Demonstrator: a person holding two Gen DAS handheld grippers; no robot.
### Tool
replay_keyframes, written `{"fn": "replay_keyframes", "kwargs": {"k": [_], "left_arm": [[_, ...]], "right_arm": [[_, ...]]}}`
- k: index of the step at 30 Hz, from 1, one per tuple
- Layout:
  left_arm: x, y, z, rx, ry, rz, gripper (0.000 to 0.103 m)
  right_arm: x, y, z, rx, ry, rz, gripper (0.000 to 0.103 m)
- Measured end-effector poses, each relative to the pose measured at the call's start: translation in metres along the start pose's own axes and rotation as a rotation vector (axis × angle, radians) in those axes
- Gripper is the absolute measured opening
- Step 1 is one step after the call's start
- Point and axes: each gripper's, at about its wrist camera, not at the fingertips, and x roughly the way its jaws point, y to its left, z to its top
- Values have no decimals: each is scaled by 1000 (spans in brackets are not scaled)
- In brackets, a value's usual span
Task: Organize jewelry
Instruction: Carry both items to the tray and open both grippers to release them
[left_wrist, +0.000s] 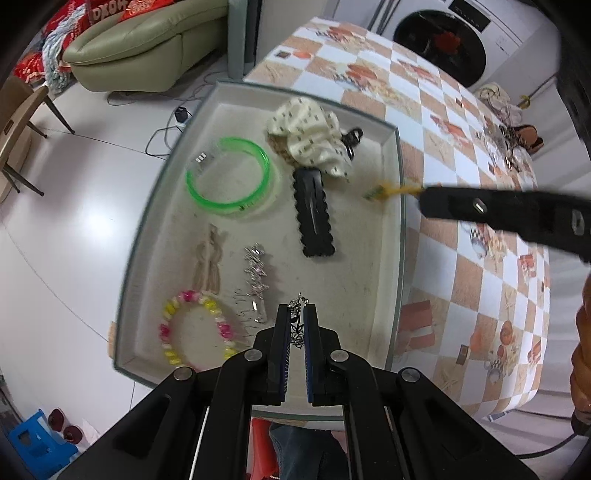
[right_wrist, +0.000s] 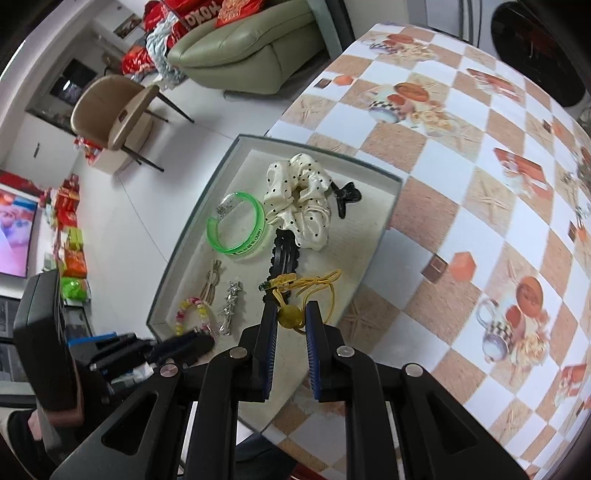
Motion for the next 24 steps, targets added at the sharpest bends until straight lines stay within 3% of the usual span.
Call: {"fn": "replay_keyframes", "kwargs": {"k": [10,24], "left_arm": [[31,-5,-6,15,51,31,11],[53,-15,-10,32,81,84,12]], "right_arm": [[49,1,21,-28,75,-38,16],[91,-9,22,-9,176,-72,17]]}}
